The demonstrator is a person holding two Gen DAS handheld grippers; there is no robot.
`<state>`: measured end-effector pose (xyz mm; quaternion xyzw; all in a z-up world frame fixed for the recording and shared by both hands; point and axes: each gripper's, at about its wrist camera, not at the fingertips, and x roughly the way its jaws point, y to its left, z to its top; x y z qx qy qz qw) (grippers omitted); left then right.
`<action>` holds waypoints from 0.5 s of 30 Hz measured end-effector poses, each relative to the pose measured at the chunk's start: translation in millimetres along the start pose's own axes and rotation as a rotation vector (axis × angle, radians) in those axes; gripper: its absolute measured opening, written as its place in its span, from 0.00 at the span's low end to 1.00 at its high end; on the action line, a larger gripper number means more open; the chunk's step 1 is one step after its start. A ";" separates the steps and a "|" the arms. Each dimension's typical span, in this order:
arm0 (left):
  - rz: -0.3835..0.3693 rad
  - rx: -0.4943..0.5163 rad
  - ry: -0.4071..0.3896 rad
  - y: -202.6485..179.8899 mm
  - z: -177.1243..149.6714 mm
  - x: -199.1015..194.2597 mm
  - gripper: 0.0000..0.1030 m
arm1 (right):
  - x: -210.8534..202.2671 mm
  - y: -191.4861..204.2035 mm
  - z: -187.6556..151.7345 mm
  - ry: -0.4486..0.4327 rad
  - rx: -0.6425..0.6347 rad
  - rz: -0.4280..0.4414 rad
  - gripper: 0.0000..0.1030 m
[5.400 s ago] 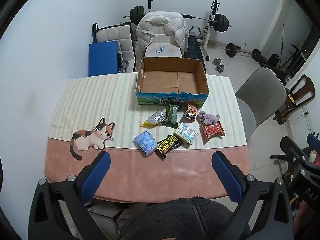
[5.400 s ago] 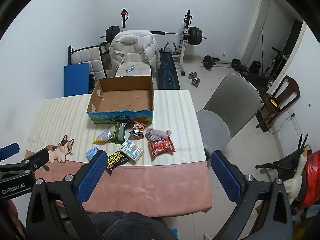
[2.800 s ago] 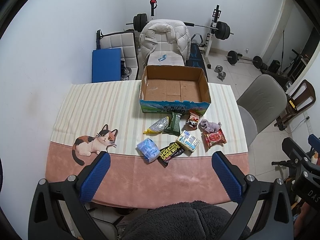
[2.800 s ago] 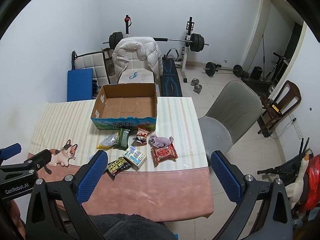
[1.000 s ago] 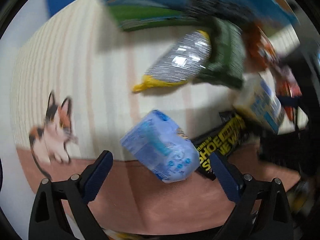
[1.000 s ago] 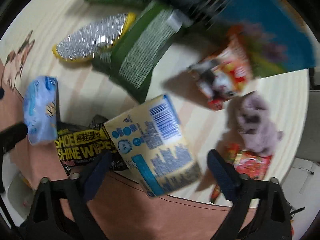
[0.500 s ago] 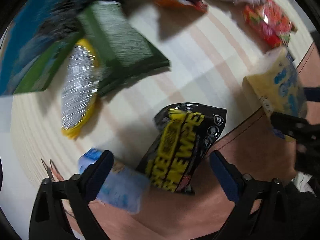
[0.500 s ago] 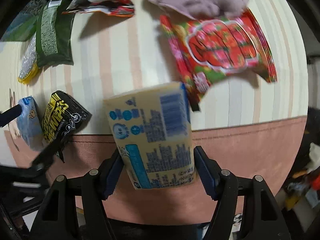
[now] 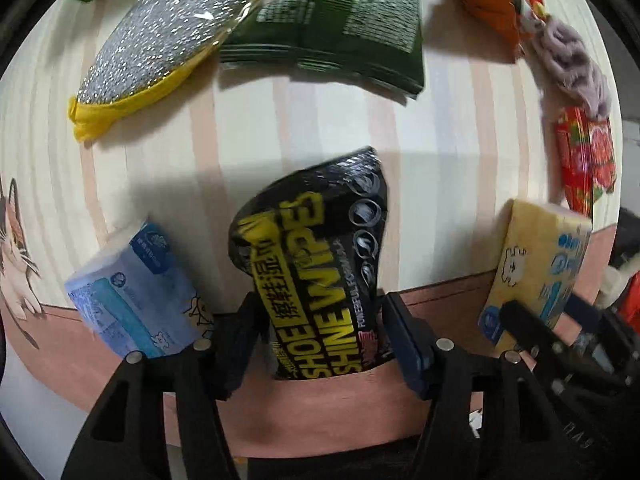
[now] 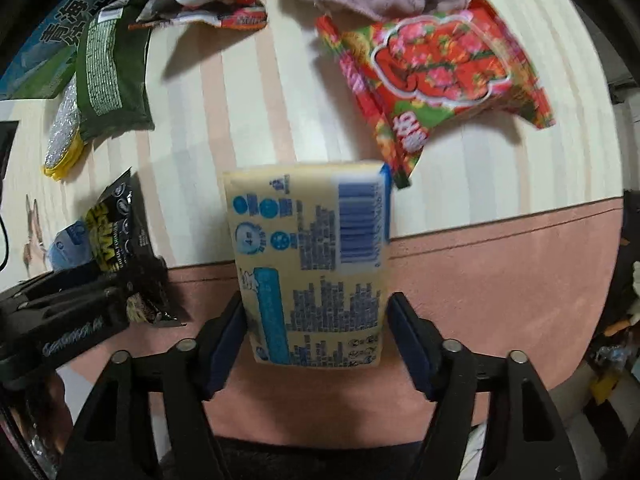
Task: Organize soft objects
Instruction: 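Carry both packs into the cardboard box and open both tools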
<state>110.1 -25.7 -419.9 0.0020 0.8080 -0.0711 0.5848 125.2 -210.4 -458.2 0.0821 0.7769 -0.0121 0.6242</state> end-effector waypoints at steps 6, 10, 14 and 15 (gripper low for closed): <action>0.020 -0.014 -0.073 -14.0 -11.6 1.5 0.42 | 12.0 7.4 6.0 -0.016 0.030 -0.051 0.64; 0.040 -0.007 -0.155 -14.4 -19.4 -23.0 0.40 | 13.5 18.8 -0.7 -0.036 0.029 -0.069 0.63; -0.015 0.012 -0.249 -22.8 -45.3 -65.8 0.40 | -19.0 22.3 -21.6 -0.088 0.019 0.005 0.63; -0.035 0.015 -0.277 -23.6 -52.3 -82.1 0.40 | -30.9 23.5 -26.5 -0.108 0.014 0.026 0.63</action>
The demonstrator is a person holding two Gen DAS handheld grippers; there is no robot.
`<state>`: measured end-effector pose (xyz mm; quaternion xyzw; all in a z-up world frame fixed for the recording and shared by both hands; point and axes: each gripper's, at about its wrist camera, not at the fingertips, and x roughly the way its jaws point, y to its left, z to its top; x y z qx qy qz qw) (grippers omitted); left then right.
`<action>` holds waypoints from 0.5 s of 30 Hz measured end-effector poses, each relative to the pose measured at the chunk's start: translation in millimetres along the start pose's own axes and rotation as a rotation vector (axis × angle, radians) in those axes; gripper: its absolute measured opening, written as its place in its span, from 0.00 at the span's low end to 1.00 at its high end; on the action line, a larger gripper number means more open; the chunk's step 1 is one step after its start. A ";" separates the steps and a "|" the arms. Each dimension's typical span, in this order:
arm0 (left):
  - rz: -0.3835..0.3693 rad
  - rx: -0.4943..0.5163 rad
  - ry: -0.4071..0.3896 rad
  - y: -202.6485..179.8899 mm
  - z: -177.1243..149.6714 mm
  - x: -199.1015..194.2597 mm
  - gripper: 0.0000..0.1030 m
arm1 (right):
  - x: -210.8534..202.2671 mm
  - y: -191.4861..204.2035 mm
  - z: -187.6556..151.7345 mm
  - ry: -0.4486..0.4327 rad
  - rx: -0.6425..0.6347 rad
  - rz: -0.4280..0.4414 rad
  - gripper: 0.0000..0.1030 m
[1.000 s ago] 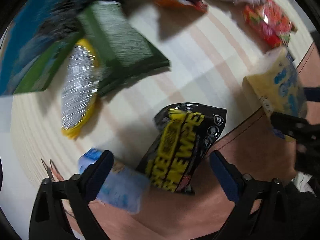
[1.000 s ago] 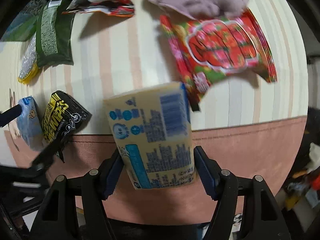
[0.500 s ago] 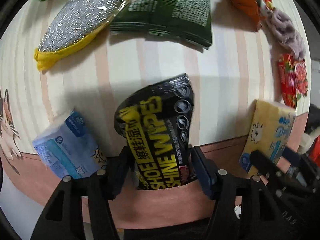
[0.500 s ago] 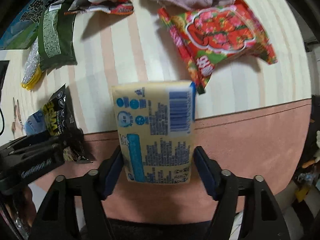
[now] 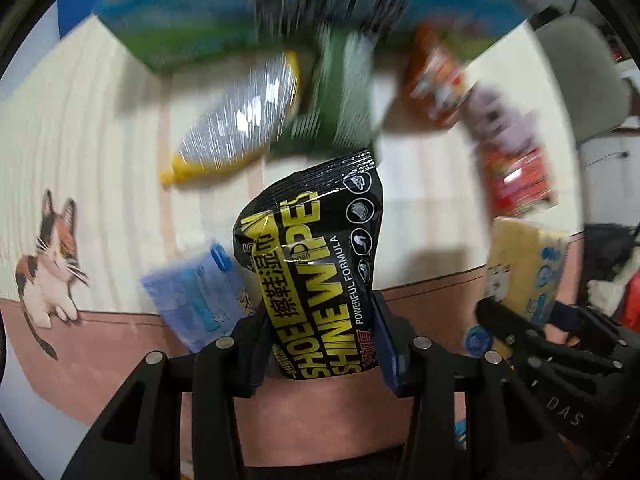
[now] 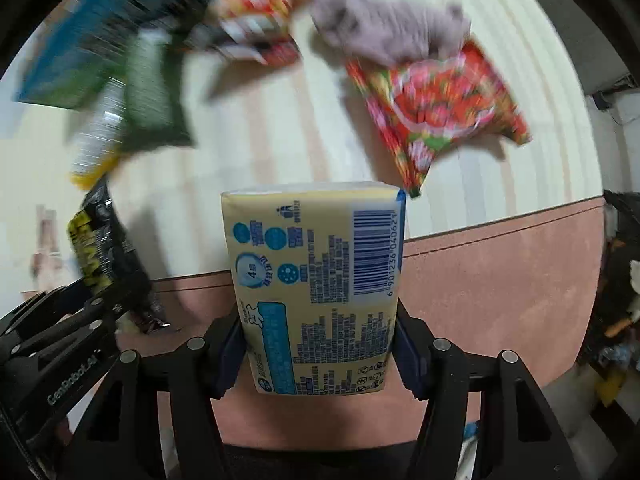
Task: Organize soft objects
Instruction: 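Carry both packs into the cardboard box and open both tools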
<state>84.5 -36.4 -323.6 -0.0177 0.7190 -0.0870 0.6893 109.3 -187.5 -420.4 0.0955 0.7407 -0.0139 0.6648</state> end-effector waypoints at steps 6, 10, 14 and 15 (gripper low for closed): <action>-0.119 0.022 -0.131 -0.6 44.3 -104.1 0.40 | -109.4 5.5 3.5 -0.142 -0.048 0.095 0.63; -0.146 0.021 -0.164 -11.4 113.1 -131.8 0.40 | -165.3 14.5 53.3 -0.211 -0.105 0.140 0.63; -0.106 -0.010 -0.163 -5.0 199.8 -138.4 0.40 | -188.3 36.2 117.7 -0.264 -0.154 0.128 0.63; -0.105 -0.025 -0.150 0.5 222.4 -133.6 0.40 | -193.1 39.3 132.6 -0.267 -0.164 0.122 0.63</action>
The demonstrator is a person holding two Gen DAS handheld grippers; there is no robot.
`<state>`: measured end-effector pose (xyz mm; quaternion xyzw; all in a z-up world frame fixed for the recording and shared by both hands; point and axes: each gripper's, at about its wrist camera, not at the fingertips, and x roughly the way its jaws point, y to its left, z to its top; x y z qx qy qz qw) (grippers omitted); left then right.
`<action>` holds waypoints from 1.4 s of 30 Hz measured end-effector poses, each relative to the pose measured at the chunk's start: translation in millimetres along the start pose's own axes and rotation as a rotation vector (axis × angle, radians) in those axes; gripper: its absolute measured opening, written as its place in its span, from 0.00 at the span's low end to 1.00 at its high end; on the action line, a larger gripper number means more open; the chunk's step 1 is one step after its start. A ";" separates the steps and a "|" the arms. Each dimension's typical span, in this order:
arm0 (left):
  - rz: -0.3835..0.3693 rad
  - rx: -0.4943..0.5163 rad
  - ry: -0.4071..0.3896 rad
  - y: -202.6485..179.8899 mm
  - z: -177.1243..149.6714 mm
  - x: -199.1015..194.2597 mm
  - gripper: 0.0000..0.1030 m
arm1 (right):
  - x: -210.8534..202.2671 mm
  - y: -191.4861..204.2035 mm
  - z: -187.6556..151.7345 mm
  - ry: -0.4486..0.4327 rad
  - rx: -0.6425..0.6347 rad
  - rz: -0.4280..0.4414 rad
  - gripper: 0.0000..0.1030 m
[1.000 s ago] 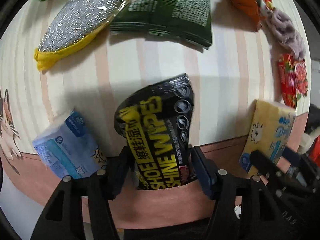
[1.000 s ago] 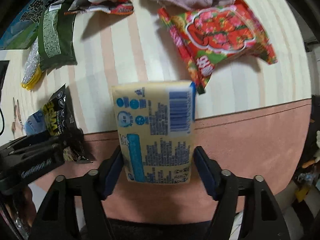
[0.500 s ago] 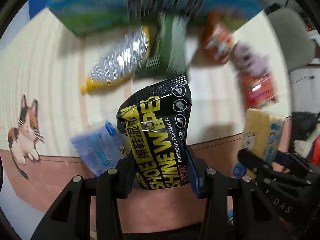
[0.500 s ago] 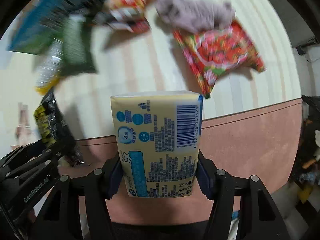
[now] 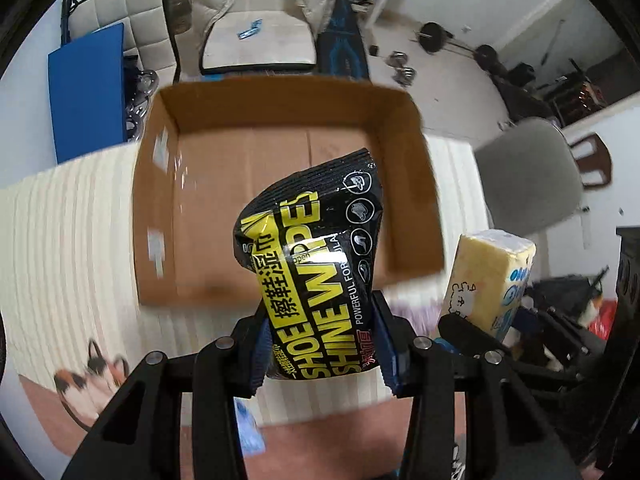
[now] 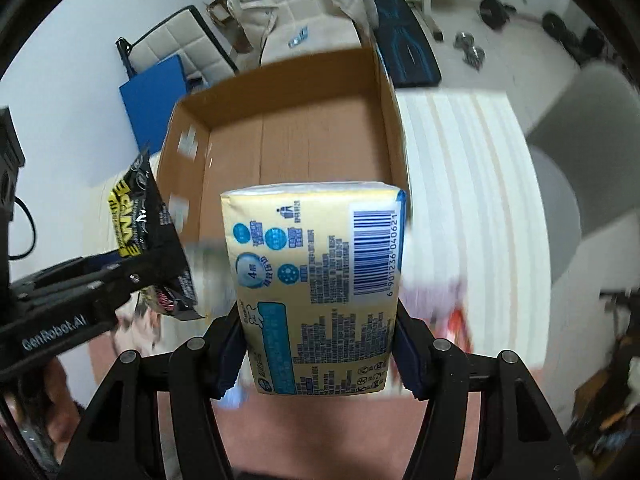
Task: Organize soft objects
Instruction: 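Carry both packs into the cardboard box and open both tools, then withdraw both tools from the box back over the table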
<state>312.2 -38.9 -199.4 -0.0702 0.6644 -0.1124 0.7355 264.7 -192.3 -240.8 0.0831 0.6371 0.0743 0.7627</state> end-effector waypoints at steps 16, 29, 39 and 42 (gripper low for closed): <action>0.053 0.015 0.264 27.0 147.1 147.7 0.41 | 164.4 7.2 175.6 0.174 -0.086 -0.064 0.63; 0.047 -0.017 0.361 38.9 162.9 192.0 0.46 | 220.6 -3.8 198.8 0.234 -0.076 -0.045 0.65; 0.095 -0.027 0.190 37.8 152.1 126.8 0.95 | 173.0 1.9 180.2 0.196 -0.109 -0.080 0.93; 0.119 -0.032 0.128 38.3 136.9 103.0 0.99 | 147.9 2.8 169.4 0.143 -0.118 -0.134 0.98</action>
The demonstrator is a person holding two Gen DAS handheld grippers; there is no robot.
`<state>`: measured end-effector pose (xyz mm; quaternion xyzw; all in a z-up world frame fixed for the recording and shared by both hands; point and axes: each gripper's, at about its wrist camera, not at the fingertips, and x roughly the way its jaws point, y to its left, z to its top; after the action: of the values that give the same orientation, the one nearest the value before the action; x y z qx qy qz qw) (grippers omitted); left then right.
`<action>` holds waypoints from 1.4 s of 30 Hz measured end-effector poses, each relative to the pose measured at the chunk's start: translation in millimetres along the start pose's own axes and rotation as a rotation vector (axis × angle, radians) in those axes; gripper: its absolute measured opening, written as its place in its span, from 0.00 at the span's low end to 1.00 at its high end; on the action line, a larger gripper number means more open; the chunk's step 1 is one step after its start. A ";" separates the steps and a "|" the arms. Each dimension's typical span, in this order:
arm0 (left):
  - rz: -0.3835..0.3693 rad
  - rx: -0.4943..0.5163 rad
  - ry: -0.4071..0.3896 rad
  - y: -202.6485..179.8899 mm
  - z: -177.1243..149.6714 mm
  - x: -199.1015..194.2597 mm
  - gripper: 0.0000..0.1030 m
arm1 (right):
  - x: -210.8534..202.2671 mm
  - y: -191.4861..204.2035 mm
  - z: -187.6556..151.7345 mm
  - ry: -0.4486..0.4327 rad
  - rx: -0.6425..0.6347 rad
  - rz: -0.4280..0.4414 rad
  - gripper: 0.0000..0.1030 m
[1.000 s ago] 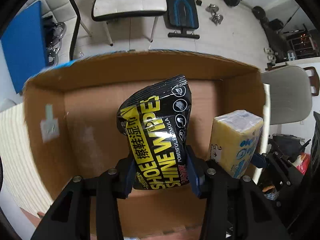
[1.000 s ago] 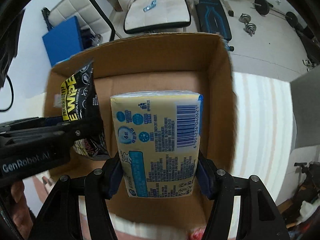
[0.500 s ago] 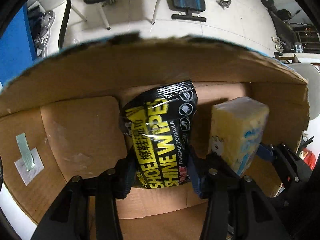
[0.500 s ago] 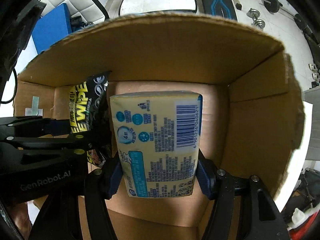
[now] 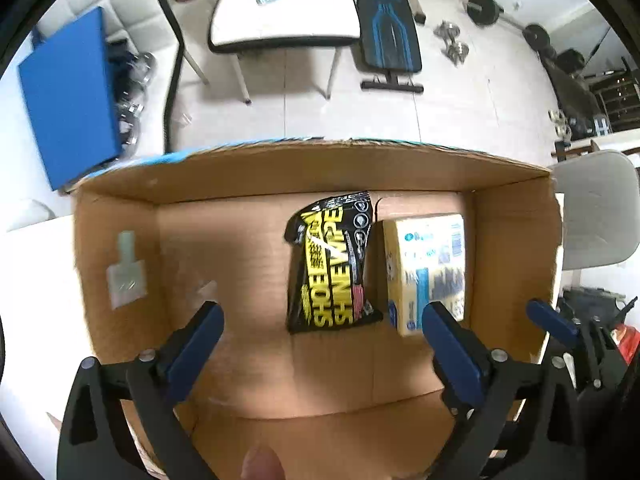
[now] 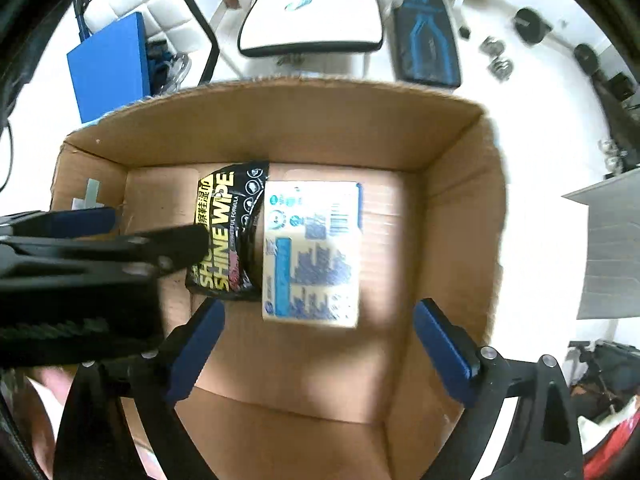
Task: Organize soft objects
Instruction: 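Withdraw both tools from the box back over the table, then grasp the purple sock with the right tool while the left grasps the green snack bag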
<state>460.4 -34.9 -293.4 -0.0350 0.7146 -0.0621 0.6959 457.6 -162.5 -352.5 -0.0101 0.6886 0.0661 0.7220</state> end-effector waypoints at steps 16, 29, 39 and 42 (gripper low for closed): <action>0.073 0.010 -0.251 -7.6 -116.5 -88.8 0.99 | -113.1 13.0 -93.7 -0.219 0.053 -0.033 1.00; 0.192 -0.038 -0.287 -1.5 -221.5 -84.5 0.99 | -141.8 24.2 -190.5 -0.220 -0.077 0.009 1.00; 0.179 0.016 -0.038 -30.3 -237.4 57.0 0.78 | -13.1 -34.8 -223.1 0.093 -0.305 -0.236 0.96; 0.181 0.038 0.001 -41.2 -233.2 81.1 0.59 | 27.1 -44.7 -222.7 0.175 -0.383 -0.261 0.74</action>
<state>223.6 -77.3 -362.5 0.0429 0.7139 -0.0126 0.6988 242.5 -228.2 -394.4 -0.2414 0.7161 0.1004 0.6471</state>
